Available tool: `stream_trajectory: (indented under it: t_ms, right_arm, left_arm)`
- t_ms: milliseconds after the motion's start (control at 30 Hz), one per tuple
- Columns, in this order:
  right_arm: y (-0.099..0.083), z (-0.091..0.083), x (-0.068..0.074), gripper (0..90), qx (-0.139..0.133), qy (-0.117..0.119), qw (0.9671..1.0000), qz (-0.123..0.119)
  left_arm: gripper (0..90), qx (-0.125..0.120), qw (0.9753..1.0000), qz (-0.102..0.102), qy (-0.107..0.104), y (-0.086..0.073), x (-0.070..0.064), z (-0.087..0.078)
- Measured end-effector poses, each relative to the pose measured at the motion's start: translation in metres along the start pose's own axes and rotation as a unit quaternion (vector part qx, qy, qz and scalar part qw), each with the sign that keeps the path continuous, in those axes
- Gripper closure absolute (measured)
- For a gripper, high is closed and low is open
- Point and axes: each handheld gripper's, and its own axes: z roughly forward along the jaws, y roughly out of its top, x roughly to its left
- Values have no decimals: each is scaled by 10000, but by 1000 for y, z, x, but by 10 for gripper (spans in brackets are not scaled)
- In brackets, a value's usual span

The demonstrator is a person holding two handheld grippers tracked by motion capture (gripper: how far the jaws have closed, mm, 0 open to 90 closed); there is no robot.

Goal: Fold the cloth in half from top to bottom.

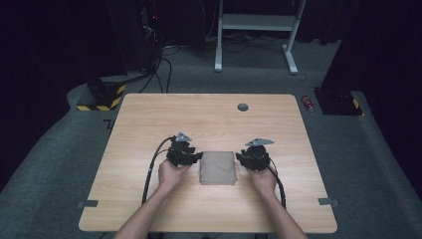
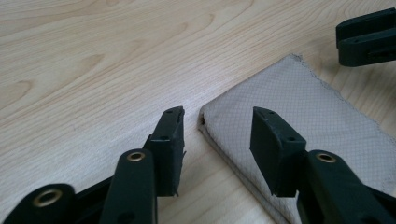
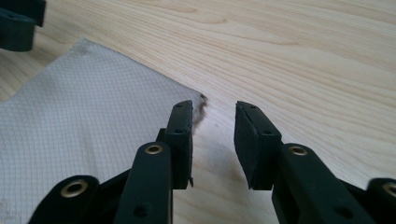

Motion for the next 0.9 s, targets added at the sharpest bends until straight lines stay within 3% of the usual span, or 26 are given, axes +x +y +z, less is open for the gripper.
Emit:
stream_trajectory:
  t_ms: [67, 367, 633, 900]
  right_arm:
    - [-4, -4, -3, 655, -33, 17, 10000, 88]
    - [-11, -21, -2, 625, -205, 44, 9998, 35]
    - [-16, -34, 0, 586, -343, 67, 9994, 2]
    - [-27, -43, -2, 563, -405, 33, 9992, 59]
  left_arm:
    - [517, -37, 10000, -37, -5, -2, 0, -4]
    - [475, -262, 9996, -82, -35, -12, 1, -24]
    - [456, -319, 9994, -99, -38, -24, 1, -38]
    - [448, -413, 9991, 15, 37, -34, 1, -53]
